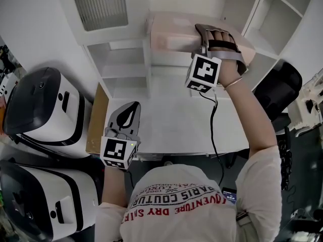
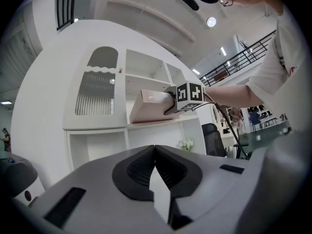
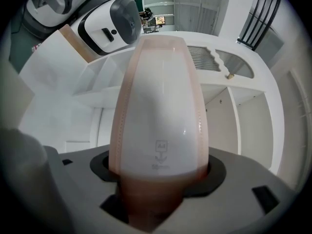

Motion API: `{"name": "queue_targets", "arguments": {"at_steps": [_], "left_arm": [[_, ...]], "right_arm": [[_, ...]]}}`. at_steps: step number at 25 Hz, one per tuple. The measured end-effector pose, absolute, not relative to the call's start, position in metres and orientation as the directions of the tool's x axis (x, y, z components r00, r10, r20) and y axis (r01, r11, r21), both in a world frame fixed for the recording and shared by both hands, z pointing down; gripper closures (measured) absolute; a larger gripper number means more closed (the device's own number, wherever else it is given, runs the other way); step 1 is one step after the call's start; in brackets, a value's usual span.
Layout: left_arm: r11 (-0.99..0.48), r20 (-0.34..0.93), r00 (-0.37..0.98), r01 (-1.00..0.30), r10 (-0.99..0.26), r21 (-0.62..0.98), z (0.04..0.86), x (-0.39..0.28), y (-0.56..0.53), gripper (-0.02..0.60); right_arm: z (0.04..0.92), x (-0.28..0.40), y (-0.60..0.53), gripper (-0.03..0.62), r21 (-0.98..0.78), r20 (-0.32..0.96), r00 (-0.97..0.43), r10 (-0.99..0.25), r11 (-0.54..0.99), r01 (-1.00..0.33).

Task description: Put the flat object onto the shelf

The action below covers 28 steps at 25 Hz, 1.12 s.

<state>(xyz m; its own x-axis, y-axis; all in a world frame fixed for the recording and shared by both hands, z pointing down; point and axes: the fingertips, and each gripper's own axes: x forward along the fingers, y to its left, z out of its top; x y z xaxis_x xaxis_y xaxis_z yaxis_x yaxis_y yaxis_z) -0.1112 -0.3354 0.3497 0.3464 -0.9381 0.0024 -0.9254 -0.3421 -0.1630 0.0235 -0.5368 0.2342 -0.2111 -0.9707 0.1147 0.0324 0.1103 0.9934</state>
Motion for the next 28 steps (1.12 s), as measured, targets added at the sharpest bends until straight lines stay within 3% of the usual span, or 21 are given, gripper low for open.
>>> {"name": "queue_targets", "arguments": {"at_steps": [20, 28], "left_arm": [[-0.321, 0.018, 0.322, -0.935, -0.947, -0.153, 0.362, -0.108, -0.406, 0.568], [-0.323, 0.033, 0.322, -0.937, -0.946, -0.133, 0.371, -0.109, -0.425, 0.568]], "right_arm": [[0.273, -0.002, -0.630, 0.227, 0.972, 0.230, -0.238, -0.944, 0.233, 0.013], [0.276, -0.018, -0.641, 0.174, 0.936, 0.311, -0.360, -0.880, 0.350, -0.045]]}}
